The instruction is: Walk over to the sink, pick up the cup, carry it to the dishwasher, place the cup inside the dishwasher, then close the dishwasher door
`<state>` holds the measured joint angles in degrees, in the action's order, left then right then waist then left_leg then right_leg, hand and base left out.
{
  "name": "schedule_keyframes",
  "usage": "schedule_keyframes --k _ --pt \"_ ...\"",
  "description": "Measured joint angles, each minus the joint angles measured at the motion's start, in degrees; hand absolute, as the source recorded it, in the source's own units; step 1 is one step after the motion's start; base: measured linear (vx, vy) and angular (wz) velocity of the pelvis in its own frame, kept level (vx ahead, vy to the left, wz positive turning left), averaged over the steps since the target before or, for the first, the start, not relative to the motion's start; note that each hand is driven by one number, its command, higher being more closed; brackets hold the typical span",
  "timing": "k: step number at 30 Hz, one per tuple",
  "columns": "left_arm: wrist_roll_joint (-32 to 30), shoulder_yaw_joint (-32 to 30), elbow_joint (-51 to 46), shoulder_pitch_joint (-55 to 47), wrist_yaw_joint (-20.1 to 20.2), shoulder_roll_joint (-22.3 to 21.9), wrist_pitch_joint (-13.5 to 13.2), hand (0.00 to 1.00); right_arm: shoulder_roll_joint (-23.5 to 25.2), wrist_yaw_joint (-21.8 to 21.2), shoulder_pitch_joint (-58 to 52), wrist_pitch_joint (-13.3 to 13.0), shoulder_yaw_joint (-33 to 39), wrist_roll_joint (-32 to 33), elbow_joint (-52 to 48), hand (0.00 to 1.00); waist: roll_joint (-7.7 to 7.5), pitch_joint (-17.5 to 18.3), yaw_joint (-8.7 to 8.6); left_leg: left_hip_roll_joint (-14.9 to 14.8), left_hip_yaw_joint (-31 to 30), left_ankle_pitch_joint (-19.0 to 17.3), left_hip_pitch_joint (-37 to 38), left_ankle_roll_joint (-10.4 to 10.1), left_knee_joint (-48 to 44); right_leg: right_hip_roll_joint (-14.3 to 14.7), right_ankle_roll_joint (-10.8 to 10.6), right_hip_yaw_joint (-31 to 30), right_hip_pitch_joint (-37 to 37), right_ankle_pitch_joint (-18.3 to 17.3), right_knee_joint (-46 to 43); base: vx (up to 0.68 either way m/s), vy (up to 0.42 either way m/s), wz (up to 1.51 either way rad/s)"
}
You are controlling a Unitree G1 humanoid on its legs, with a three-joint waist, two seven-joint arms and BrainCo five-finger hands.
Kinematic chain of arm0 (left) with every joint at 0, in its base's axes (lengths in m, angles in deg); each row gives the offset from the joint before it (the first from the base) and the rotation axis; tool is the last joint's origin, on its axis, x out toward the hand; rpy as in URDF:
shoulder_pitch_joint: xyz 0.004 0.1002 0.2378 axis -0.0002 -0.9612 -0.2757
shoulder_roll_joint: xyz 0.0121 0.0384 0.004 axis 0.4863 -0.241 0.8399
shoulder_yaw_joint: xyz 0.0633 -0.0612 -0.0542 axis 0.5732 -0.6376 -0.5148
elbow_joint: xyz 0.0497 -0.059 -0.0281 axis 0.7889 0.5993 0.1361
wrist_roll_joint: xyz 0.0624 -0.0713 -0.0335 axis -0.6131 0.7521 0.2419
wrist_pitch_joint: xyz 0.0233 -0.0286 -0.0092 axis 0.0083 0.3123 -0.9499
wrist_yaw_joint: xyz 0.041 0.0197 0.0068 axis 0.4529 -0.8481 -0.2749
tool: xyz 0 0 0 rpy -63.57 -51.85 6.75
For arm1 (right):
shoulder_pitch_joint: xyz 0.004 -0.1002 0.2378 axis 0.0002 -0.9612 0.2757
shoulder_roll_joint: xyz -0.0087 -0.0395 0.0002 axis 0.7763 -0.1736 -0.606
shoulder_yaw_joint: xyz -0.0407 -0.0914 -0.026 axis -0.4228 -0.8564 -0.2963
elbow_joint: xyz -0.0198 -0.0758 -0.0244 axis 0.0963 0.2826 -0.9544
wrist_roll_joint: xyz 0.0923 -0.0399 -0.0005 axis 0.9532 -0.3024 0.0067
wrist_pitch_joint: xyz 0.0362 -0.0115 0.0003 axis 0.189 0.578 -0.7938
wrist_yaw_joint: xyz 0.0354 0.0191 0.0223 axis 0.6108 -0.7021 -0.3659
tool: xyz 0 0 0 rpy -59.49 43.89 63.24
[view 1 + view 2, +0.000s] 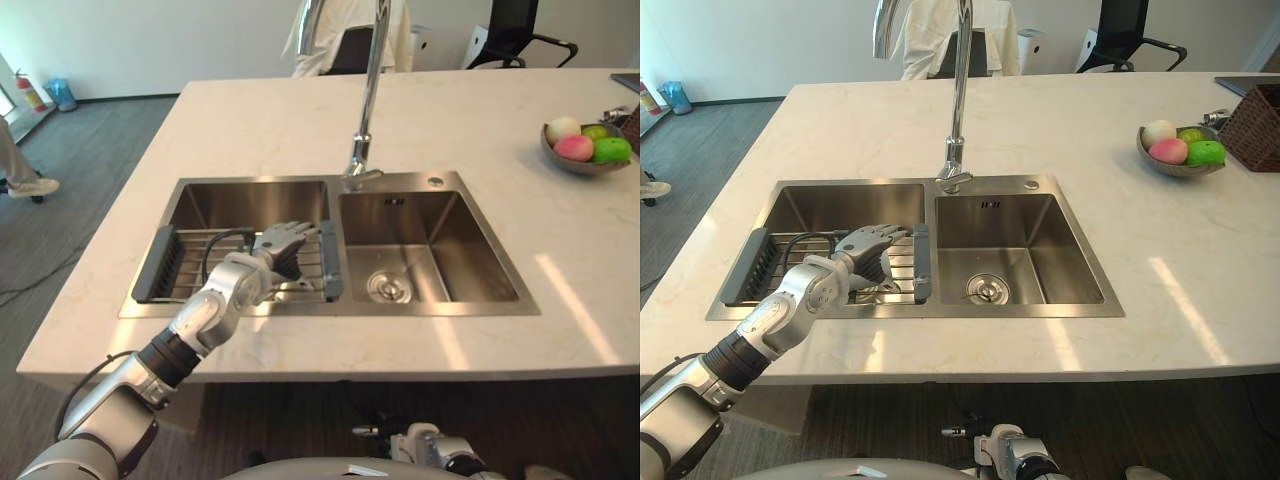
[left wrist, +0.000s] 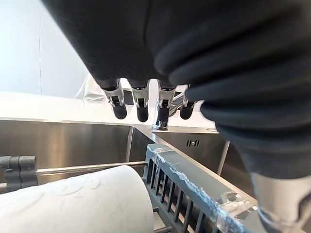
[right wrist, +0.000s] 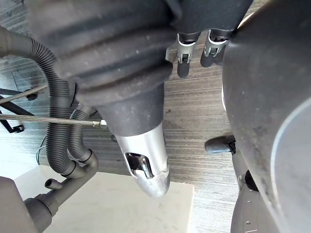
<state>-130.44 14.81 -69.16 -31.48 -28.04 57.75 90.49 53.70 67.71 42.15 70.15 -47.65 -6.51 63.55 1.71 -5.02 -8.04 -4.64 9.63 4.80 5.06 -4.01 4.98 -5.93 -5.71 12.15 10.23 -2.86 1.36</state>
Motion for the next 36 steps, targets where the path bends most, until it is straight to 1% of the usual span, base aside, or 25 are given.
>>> schedule_keyframes --k 3,7,11,15,18,21,23,26,30,33,34,36 --pt "-0.01 0.67 1.88 -0.01 -0.03 -0.11 0.91 0.00 0.05 0.00 0.14 -0.01 0.01 -0.12 0.13 0.00 -0.05 0.03 -0.18 -0.01 0.47 -0.09 0.19 -0.05 0.00 0.00 -0.01 -0.42 0.00 0.12 0.22 0.00 -0.003 -0.09" --pt "-0.08 0.62 5.93 0.02 -0.54 -0.12 2.62 0.00 0.22 -0.09 0.61 -0.01 0.02 -0.48 0.59 0.00 -0.09 0.05 -0.84 -0.14 1.26 -0.25 0.21 -0.15 0.00 0.12 0.04 -1.04 0.01 0.75 1.11 -0.02 -0.007 -0.08" --pt "-1.31 0.49 7.67 0.02 -1.60 -0.32 3.26 0.00 0.50 -0.12 0.66 -0.02 0.18 -0.52 0.60 0.00 -0.37 0.07 -1.21 -0.13 1.57 -0.38 0.22 -0.13 0.00 0.11 -0.01 -1.32 0.00 0.96 1.45 -0.02 -0.005 -0.05" --pt "-2.25 0.13 11.33 0.00 -3.63 -0.94 3.74 0.00 0.65 -0.23 0.66 -0.04 0.47 -0.54 1.04 0.00 -0.93 0.27 -1.15 -0.13 2.17 -0.70 0.21 -0.15 0.01 0.10 -0.07 -1.81 -0.13 1.01 1.83 0.00 -0.005 -0.05" --pt "-2.23 -1.65 14.01 -0.09 -5.25 -1.36 3.93 0.00 0.71 -0.32 0.78 -0.06 0.55 -0.54 1.03 0.00 -1.06 0.25 -1.22 -0.11 2.77 -1.01 0.14 -0.18 0.00 0.05 -0.11 -2.22 -0.38 1.03 2.04 0.02 -0.004 -0.09" --pt "-2.23 -2.16 15.69 -0.07 -7.16 -1.32 4.53 0.00 0.77 -0.39 1.10 -0.05 0.58 -0.56 1.64 0.00 -1.17 0.29 -1.25 -0.09 2.87 -1.16 0.09 -0.28 0.00 0.05 -0.12 -2.24 -0.33 1.03 2.35 0.03 -0.016 -0.02" --pt "-2.22 -2.19 16.42 -0.08 -7.64 -1.34 4.90 0.00 0.78 -0.50 1.67 -0.02 0.58 -0.64 2.04 0.00 -1.19 0.28 -1.26 -0.09 2.95 -1.17 0.00 -0.29 0.00 0.07 -0.12 -2.22 -0.29 1.03 2.55 0.00 0.000 0.00" --pt "-2.22 -3.93 17.85 -0.38 -7.90 -1.90 4.96 0.00 1.00 -0.57 1.67 -0.02 0.72 -1.73 2.07 0.00 -1.19 0.28 -1.43 -0.09 3.10 -1.17 0.02 -0.30 0.00 0.08 -0.12 -2.16 -0.13 1.03 2.77 0.00 0.000 0.00" --pt "-2.23 -4.17 17.85 -0.51 -8.03 -2.17 4.94 0.00 1.13 -1.03 1.68 -0.02 1.69 -2.52 2.07 0.00 -1.20 0.27 -1.38 -0.09 3.12 -1.17 0.02 -0.31 0.01 0.08 -0.13 -2.10 -0.09 1.03 2.76 -0.01 -0.002 0.00" --pt "-2.09 -4.57 17.85 -0.74 -8.04 -2.24 4.17 0.00 1.11 -1.74 1.72 -0.03 1.70 -2.69 2.06 0.00 -1.20 0.27 -1.38 -0.09 3.12 -1.17 0.03 -0.30 0.01 0.06 -0.17 -2.07 -0.10 1.07 2.72 -0.04 -0.009 0.00" --pt "-2.04 -5.74 17.85 -1.40 -7.95 -2.46 3.43 0.00 1.11 -1.76 1.74 -0.03 1.70 -2.68 2.05 0.00 -1.20 0.27 -1.40 -0.09 3.11 -1.18 0.03 -0.30 0.01 0.05 -0.19 -2.06 -0.11 1.09 2.73 -0.03 -0.010 0.00" --pt "-2.04 -6.33 17.84 -1.88 -7.78 -2.52 3.26 0.00 1.11 -1.76 1.74 -0.03 1.70 -2.66 2.01 0.00 -1.20 0.27 -1.40 -0.09 3.11 -1.18 0.03 -0.30 0.01 0.04 -0.19 -2.04 -0.11 1.09 2.73 -0.02 -0.006 0.00"
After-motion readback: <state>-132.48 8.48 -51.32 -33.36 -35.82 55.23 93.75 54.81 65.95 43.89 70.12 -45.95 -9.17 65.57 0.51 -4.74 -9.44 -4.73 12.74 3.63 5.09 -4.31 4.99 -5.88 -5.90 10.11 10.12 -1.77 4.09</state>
